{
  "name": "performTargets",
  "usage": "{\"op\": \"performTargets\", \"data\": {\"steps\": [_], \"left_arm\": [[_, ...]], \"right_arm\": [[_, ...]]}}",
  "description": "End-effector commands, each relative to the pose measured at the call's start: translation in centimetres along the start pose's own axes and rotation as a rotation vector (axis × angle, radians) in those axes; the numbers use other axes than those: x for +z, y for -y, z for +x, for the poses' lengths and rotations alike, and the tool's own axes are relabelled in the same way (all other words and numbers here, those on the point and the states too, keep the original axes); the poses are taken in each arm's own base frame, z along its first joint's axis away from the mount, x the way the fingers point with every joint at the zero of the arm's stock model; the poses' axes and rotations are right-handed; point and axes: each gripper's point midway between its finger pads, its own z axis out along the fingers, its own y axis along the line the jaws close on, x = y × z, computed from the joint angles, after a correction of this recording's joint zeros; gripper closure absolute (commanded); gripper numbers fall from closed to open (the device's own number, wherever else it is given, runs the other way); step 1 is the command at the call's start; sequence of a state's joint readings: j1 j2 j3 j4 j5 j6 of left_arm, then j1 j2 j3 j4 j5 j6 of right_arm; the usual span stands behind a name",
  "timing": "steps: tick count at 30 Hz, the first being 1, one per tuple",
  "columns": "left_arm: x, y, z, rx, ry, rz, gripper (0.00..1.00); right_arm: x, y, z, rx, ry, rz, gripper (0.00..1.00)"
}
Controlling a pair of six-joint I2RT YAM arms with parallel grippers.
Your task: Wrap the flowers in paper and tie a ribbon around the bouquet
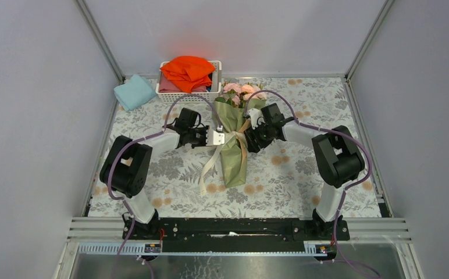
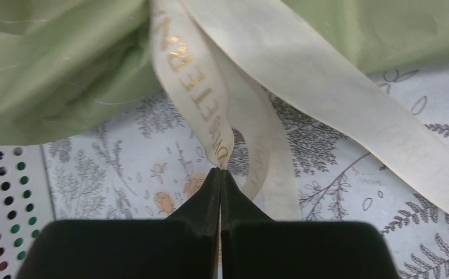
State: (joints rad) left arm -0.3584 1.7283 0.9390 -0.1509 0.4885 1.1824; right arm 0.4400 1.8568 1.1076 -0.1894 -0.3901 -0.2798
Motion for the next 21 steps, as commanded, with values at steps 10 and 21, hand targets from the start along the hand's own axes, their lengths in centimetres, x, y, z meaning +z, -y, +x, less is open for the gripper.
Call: {"op": "performTargets", "data": {"steps": [10,21], "left_arm": [[-2.8,-4.7,-4.2,-0.045,0.097,-0.125,1.00],[-3.5,-11.7,-2.8,0.115,0.103,-0.457,1.00]], "right_arm": [[1.2,0.3,1.4,0.258,-0.011,0.103,0.47],[-0.4,-1.7,4.4,0.381,-0.083,0.085,1.00]]}}
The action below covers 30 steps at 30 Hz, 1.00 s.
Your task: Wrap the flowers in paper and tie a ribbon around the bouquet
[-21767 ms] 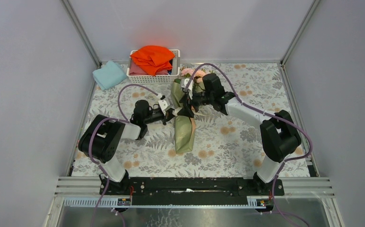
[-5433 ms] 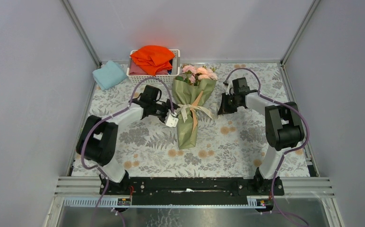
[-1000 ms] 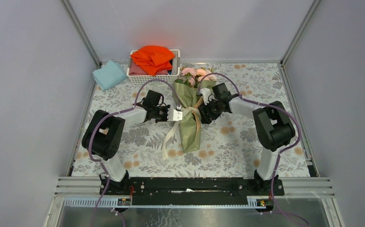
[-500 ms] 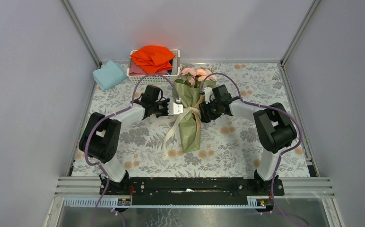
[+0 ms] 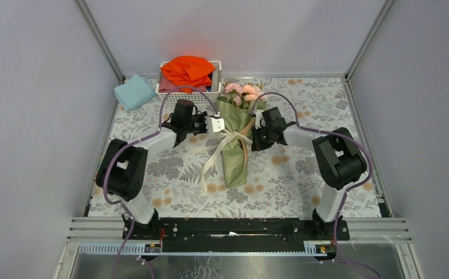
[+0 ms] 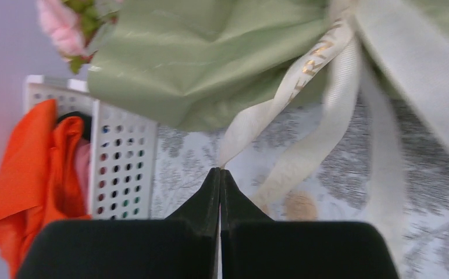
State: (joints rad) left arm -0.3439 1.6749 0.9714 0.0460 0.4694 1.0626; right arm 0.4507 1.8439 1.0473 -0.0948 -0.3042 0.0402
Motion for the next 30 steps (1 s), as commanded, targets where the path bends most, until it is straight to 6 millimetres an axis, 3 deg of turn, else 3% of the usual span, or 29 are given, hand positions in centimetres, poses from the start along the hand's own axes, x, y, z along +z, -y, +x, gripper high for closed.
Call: {"op": "performTargets", "data": {"steps": [1,4,10,21,30], "left_arm": [[0.5,-5.1,1.0,0.139,0.033,-0.205,1.00],[1.4,-5.5,2.0,0.227,0.044,-0.191,1.00],[3.0,-7.0,4.2,0.236,0.036,-0.179,1.00],[4.5,-8.2,7.6,0.245,-0.013,-0.156,1.00],[4.5,-9.0,9.2,0.239,-0.037,-0.160,1.00]], "right_arm": [[-1.3,-0.7,4.9,0.102,-0.127,0.002,1.00],[-2.2,-1.4,5.6,0.130,-0.162,-0.021,1.00],[-3.9,-1.9,8.4,0.193,-0.258,-0.009,1.00],[-5.7,-2.0,11.5,0.236,-0.374,0.019,1.00],[-6.2,-1.4,11.3,0.269,-0.372,0.026,1.00]]}}
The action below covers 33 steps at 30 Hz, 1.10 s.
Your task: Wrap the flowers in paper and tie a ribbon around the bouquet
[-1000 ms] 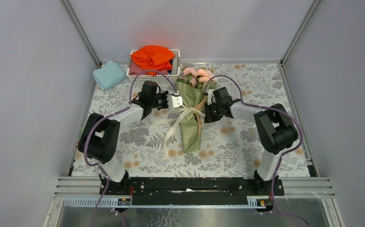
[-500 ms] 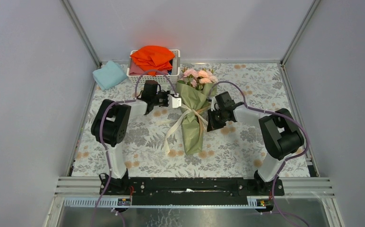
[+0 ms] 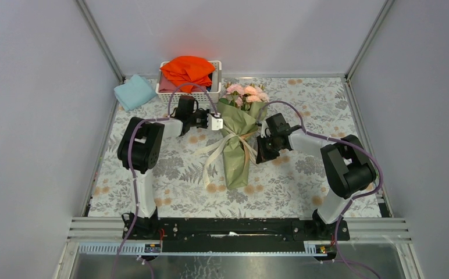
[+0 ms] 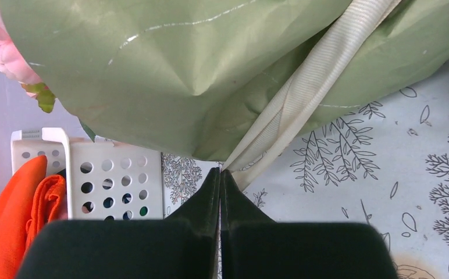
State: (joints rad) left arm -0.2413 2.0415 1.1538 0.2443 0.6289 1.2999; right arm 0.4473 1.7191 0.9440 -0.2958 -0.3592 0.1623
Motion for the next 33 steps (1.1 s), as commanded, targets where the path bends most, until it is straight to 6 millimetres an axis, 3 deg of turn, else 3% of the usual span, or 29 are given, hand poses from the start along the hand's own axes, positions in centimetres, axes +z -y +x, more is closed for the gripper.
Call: {"op": "performTargets", "data": {"steps": [1,3,5,6,7,9,11,12,15,18,19,22,25,27,29,33], "left_arm": [[-2.5,-4.5,3.8,0.057,-0.127,-0.128,1.00],[-2.8,-3.4,2.4,0.075,-0.092,-0.102,1.00],[-3.3,-2.1,0.3,0.106,-0.056,-0.077,1.00],[-3.7,-1.4,-0.7,0.121,-0.041,-0.066,0.84],[-4.2,0.0,-1.5,0.120,-0.026,-0.046,0.52],[-5.5,1.3,-3.1,0.110,-0.004,-0.020,0.29],[-7.0,2.3,-4.5,0.065,-0.003,0.022,0.06],[-8.2,2.2,-5.4,0.043,-0.007,0.029,0.02],[-11.3,3.9,-6.9,-0.113,-0.057,0.104,0.02],[-14.4,3.2,-8.1,-0.474,-0.145,0.019,0.02],[-15.6,2.8,-7.7,-0.645,-0.209,-0.054,0.02],[-20.2,2.1,-6.0,-0.941,-0.315,-0.258,0.02],[-24.8,3.3,-3.8,-1.151,-0.401,-0.384,0.01],[-26.5,4.0,-2.8,-1.198,-0.405,-0.439,0.02],[-26.5,4.9,-2.0,-1.155,-0.385,-0.493,0.02],[-26.7,4.1,-2.2,-1.075,-0.280,-0.632,0.02]], "right_arm": [[-1.8,1.4,5.1,0.086,-0.182,0.063,1.00],[-2.1,0.9,3.9,0.055,-0.151,0.043,0.98],[-2.9,0.0,2.1,0.012,-0.092,0.016,0.78],[-3.5,-0.4,1.1,-0.011,-0.060,0.006,0.66],[-4.3,-0.8,0.0,-0.034,-0.025,-0.002,0.57],[-6.3,-0.7,-2.1,-0.057,0.039,0.008,0.40],[-9.1,0.3,-4.1,-0.047,0.125,0.044,0.05],[-10.8,1.1,-5.4,-0.026,0.182,0.060,0.01],[-15.8,3.0,-9.2,0.058,0.405,0.058,0.00],[-20.0,5.0,-12.4,0.110,0.657,0.102,0.00],[-21.2,6.2,-13.0,0.156,0.733,0.148,0.00],[-23.3,9.8,-13.3,0.247,0.880,0.326,0.00],[-23.6,13.2,-12.4,0.397,0.981,0.467,0.00],[-23.2,14.3,-11.7,0.451,1.009,0.506,0.00],[-22.1,15.5,-10.5,0.495,1.019,0.538,0.00],[-20.9,17.0,-8.2,0.560,1.073,0.581,0.01]]}}
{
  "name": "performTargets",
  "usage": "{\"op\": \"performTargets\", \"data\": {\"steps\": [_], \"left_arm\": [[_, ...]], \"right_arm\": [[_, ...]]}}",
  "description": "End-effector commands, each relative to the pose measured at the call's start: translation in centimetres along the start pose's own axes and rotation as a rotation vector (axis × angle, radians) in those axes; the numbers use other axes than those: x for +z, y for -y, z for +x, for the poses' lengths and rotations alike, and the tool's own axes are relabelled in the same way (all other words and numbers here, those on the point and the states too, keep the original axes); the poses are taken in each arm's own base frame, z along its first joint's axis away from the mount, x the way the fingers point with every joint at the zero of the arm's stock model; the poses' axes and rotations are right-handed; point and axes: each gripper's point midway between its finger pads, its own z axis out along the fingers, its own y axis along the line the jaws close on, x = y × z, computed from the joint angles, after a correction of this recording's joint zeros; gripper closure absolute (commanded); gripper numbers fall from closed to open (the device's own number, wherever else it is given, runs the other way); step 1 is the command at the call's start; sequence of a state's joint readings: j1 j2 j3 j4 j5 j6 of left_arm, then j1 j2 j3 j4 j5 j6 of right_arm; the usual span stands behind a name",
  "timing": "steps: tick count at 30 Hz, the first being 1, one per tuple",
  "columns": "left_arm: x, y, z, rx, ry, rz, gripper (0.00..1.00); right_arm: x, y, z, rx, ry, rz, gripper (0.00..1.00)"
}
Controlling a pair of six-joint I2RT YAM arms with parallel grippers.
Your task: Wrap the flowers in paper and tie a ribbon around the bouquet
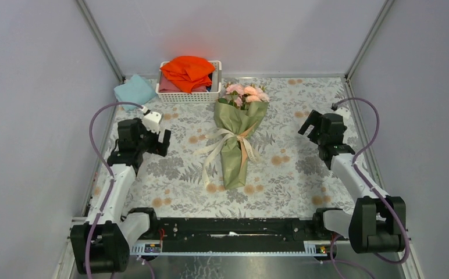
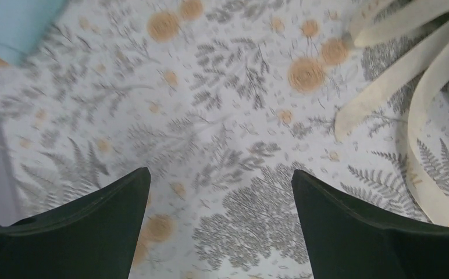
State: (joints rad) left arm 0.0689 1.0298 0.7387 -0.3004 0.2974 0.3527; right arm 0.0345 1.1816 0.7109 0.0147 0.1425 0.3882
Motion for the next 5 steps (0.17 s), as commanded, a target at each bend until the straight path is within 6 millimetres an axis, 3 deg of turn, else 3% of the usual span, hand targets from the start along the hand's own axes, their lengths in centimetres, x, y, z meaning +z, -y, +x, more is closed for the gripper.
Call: {"op": "performTargets", "data": {"steps": [1,5], "left_arm": [[0.3,0.3,-0.3,-0.048,0.133,-0.059,0.02],[0.7,1.4,-0.3,-0.061,0.220,-0.036,0.02]], "right_arm": [[-0.1,1.9,-2.3,0.107,0.210,0.075,0.01],[0.0,2.6,-0.9,0.082,0.213,0.075,0.01]]}}
